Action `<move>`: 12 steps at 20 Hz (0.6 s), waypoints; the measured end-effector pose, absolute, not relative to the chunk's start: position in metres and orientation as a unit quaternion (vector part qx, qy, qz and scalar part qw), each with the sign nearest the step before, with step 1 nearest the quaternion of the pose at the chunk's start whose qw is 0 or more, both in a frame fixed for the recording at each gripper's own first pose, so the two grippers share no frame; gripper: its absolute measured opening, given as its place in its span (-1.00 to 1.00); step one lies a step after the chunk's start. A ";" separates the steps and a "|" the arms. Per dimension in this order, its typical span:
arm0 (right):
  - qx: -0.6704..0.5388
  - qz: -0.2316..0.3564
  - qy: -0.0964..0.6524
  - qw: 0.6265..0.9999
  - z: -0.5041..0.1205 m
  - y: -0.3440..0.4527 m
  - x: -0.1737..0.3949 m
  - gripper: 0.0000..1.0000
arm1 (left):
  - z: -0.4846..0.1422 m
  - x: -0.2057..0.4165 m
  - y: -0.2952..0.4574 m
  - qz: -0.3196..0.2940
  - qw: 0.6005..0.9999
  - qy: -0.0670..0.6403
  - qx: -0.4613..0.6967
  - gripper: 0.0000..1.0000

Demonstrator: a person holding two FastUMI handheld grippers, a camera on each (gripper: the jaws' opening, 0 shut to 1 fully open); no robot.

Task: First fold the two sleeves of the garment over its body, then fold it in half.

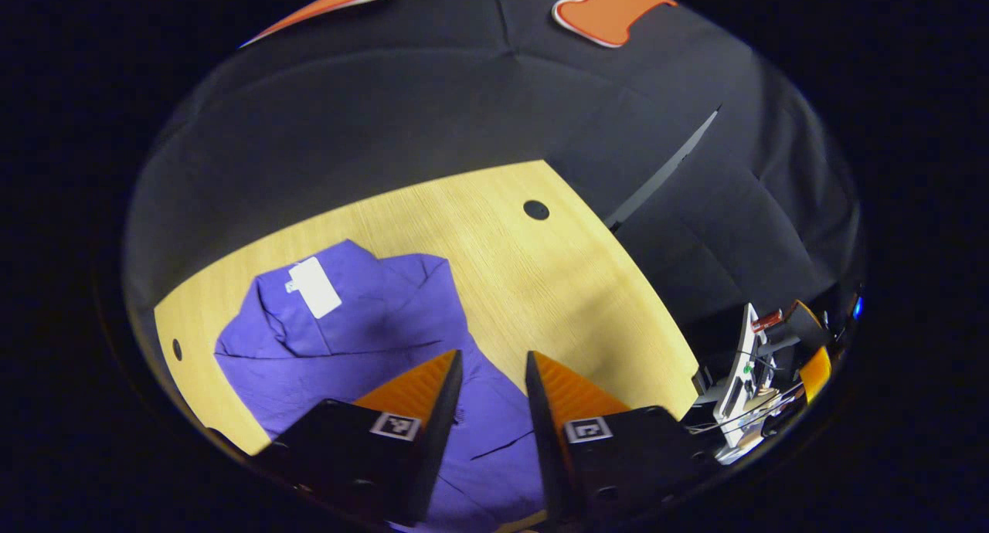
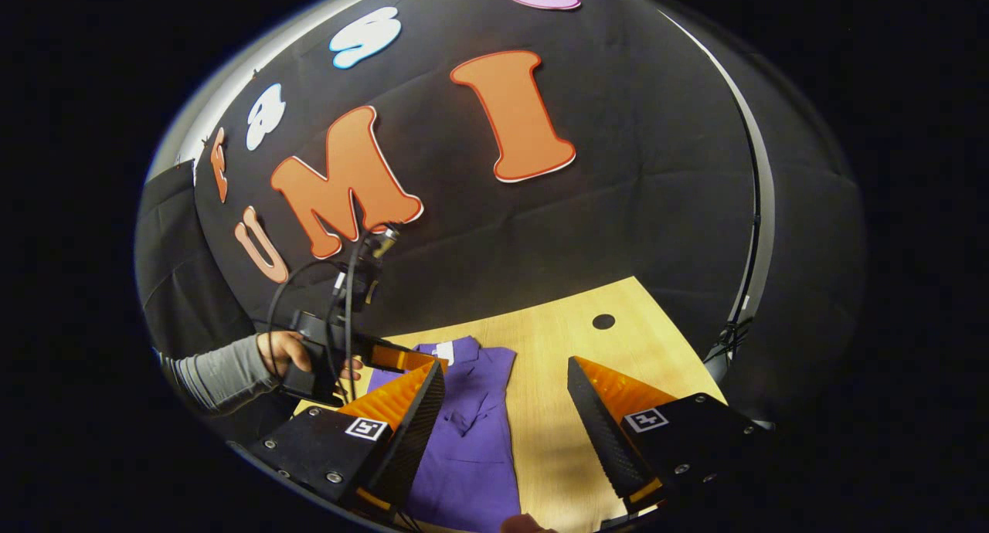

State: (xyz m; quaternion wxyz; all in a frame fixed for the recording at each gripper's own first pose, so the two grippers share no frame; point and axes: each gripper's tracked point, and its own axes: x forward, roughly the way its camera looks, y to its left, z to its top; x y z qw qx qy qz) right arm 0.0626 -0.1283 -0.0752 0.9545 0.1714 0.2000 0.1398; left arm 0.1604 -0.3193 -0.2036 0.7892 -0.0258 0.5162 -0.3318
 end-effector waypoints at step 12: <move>0.091 0.138 0.321 0.932 -0.174 -0.051 0.016 0.92 | -0.184 0.091 -0.077 -0.154 0.902 0.402 0.022 0.90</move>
